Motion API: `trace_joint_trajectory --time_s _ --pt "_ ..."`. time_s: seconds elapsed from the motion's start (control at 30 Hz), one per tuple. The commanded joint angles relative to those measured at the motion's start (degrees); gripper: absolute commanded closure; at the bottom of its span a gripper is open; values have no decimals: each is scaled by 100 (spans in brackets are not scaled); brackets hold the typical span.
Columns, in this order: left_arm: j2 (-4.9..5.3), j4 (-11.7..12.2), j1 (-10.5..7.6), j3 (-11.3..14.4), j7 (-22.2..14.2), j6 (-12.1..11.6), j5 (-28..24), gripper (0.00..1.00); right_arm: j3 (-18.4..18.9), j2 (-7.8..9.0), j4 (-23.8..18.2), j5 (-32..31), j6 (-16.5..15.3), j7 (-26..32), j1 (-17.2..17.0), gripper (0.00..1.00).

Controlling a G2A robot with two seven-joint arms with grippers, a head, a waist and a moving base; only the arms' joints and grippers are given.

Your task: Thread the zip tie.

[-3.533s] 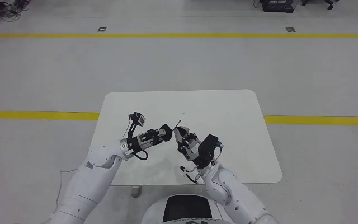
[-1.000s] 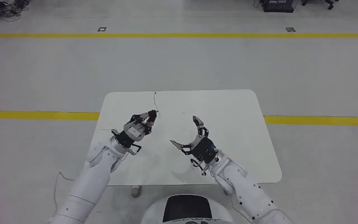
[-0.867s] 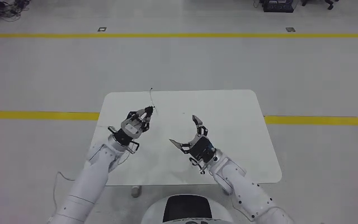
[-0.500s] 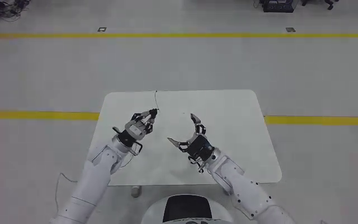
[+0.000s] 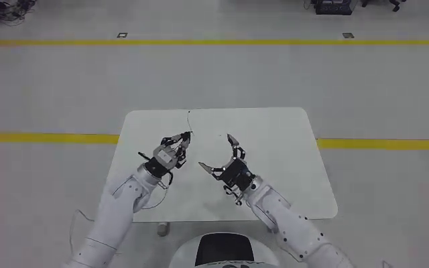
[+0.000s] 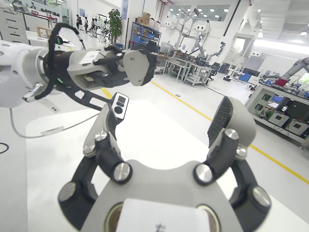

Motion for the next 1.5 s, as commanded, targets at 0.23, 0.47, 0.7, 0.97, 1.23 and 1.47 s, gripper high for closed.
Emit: trace_joint_trajectory --time_s 0.23,0.47,0.7,0.97,1.23,1.47 --pt "44 68 62 264 -141 -10 37 100 -38 -53 49 58 -56 62 66 0" --pt "43 94 77 254 -156 -10 37 100 -37 -77 72 -20 11 68 41 59" --pt "48 92 89 261 -151 -10 37 100 -64 -109 89 10 -8 26 27 70" --pt "48 92 89 261 -151 -10 37 100 -76 -138 123 103 -103 -72 -9 70" --pt "48 92 89 261 -151 -10 37 100 -116 -174 171 94 -131 -143 19 76" --pt "48 92 89 261 -151 -10 37 100 -175 -212 237 86 -161 -173 61 75"
